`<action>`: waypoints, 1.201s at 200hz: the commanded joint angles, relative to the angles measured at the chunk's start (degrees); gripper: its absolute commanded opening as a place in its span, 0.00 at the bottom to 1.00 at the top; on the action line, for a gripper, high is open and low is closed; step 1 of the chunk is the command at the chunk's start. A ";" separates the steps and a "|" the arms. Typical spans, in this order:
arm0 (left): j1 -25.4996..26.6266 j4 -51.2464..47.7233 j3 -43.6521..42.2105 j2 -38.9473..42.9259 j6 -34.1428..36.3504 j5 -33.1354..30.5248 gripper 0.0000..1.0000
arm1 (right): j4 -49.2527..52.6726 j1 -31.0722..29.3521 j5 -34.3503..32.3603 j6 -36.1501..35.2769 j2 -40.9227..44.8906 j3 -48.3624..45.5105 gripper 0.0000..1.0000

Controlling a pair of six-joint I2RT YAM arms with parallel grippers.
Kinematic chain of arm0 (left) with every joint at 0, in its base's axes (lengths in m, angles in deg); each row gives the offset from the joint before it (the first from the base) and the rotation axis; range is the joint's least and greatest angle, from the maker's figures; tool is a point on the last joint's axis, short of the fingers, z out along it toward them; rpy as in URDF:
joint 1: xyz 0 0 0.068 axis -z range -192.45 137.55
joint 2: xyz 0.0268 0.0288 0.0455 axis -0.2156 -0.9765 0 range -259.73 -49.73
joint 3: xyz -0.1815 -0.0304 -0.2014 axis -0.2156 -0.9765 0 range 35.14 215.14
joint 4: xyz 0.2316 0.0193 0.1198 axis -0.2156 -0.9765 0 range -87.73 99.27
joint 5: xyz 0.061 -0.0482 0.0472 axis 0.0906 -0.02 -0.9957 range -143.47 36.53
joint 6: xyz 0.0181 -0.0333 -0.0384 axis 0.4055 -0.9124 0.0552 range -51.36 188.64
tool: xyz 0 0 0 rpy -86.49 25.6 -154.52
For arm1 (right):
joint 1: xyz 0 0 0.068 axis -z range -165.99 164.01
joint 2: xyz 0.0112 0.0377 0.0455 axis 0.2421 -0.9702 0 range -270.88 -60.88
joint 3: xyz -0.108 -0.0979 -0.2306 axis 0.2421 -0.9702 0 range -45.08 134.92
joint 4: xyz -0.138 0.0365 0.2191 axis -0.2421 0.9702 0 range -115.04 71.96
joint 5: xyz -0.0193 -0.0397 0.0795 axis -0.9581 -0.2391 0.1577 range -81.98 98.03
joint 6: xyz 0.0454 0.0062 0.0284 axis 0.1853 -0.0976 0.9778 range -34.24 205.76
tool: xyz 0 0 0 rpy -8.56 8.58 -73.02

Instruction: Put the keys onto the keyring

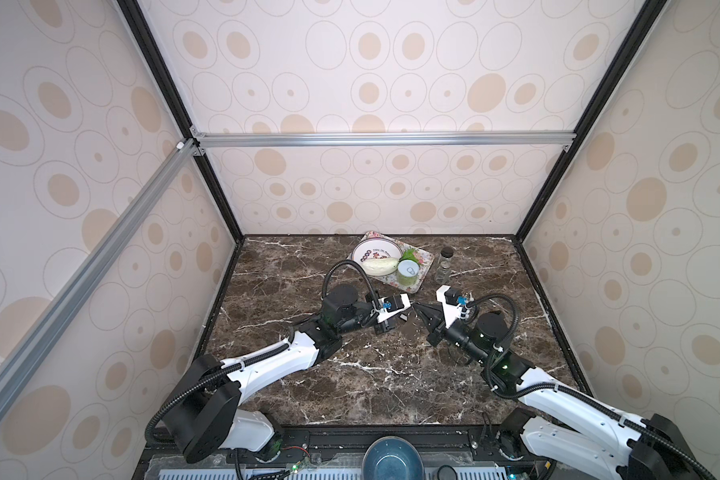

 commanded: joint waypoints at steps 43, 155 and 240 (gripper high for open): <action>0.14 8.08 -1.40 2.79 -1.67 2.14 0.00 | 21.13 0.86 -8.43 4.57 -1.63 10.00 0.00; 0.11 14.48 -2.95 -0.26 -1.27 8.13 0.00 | 13.15 -3.42 -7.12 0.58 3.88 1.21 0.00; 0.18 15.86 -4.67 -0.80 2.18 9.62 0.08 | 10.87 -4.14 -8.67 -0.46 7.82 -1.39 0.00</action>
